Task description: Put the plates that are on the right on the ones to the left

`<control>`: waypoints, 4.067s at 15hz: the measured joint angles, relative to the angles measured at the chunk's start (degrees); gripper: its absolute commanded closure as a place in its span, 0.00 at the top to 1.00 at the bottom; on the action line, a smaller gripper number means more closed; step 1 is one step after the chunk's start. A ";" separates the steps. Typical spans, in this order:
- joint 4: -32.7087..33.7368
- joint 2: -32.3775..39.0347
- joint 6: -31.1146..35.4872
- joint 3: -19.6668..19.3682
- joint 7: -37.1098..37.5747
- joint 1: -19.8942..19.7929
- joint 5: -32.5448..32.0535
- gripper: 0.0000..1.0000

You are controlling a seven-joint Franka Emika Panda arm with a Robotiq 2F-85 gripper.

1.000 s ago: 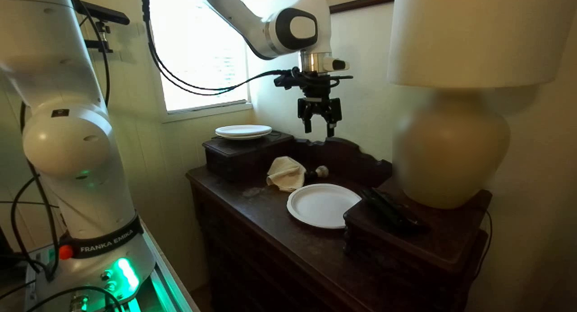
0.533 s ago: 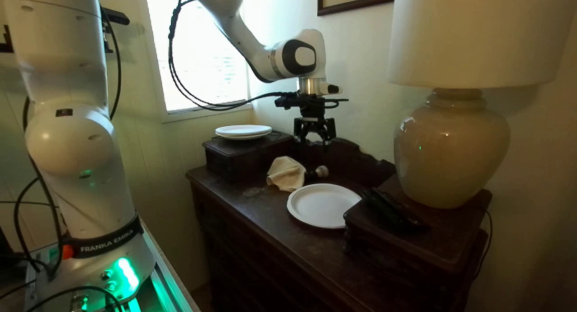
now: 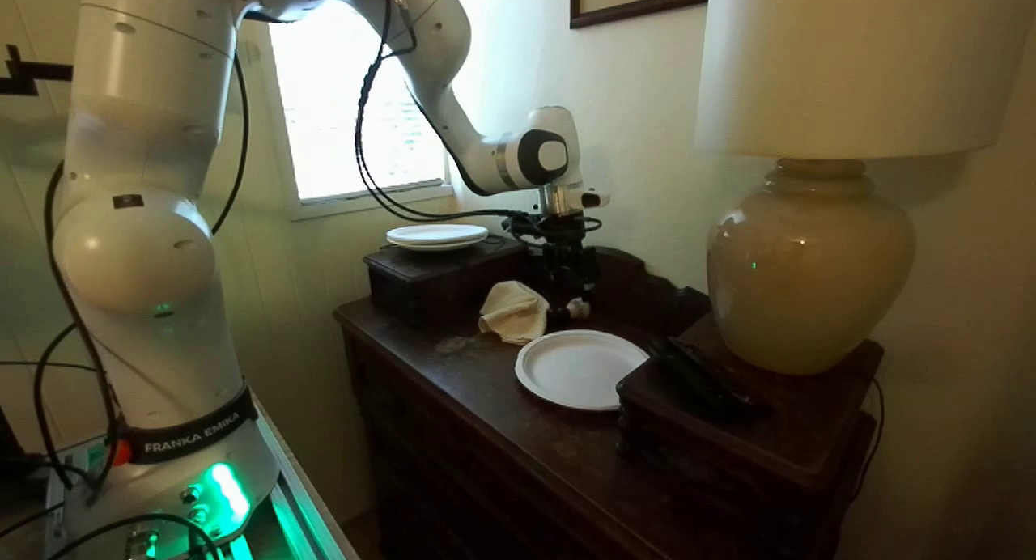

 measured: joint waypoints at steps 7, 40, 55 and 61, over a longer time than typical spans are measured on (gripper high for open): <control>2.14 3.96 -2.03 -1.16 2.04 1.41 -0.67 1.00; 16.21 19.80 -6.58 -0.85 2.25 3.04 6.31 0.92; 16.73 18.42 -14.81 -5.51 5.18 8.07 0.57 0.70; 15.70 14.99 -20.55 -5.70 7.79 10.94 -2.68 0.74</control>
